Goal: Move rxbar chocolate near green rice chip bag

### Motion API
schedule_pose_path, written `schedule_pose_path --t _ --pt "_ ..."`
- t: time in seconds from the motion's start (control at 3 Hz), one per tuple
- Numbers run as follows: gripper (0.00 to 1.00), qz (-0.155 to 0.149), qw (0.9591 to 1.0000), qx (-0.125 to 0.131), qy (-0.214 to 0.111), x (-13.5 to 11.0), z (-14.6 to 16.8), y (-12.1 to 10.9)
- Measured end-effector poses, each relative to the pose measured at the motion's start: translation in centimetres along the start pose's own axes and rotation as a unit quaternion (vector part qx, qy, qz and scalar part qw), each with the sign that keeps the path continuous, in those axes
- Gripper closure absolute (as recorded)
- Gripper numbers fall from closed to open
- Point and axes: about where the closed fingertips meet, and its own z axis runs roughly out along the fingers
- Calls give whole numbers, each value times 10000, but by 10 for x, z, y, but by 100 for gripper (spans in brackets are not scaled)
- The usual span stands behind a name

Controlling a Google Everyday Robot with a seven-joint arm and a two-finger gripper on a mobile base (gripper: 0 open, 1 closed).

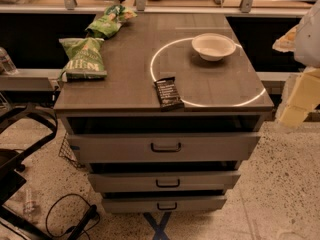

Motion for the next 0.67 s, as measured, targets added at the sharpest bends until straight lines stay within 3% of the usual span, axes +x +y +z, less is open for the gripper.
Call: schedule_pose_path --t 0.33,0.67 --pt "0 0 10000 1 0 0 0 0" --pt "0 209 9990 19 -403 -20 -2 -4"
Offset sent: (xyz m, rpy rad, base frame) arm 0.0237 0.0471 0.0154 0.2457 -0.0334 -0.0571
